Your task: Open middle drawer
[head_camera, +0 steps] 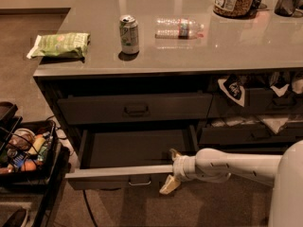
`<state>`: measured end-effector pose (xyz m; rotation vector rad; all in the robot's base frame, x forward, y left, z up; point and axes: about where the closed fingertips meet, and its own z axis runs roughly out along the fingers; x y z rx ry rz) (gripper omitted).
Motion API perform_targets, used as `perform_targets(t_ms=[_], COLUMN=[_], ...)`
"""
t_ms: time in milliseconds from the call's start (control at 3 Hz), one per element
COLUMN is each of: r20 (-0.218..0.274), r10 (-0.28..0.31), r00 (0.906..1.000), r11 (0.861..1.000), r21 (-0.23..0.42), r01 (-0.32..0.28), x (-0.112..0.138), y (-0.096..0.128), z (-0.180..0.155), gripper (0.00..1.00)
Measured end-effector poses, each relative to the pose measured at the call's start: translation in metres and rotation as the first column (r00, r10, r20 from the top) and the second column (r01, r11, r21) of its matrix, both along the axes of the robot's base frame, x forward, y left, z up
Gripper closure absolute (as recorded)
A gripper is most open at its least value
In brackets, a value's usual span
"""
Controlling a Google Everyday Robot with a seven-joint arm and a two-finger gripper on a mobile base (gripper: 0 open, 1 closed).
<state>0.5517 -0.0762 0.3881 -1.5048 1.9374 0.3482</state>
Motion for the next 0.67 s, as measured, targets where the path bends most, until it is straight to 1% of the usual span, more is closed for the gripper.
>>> perform_targets(t_ms=[333,667], r20=[0.000,-0.016], r10=[0.000,0.013], r00=[1.0000,0.9998], r11=[1.000,1.000], r21=[0.000,-0.021], r01=[0.000,-0.013], x=[0.000,-0.011], y=[0.000,0.003], z=[0.000,0.000], gripper=[0.00,0.00])
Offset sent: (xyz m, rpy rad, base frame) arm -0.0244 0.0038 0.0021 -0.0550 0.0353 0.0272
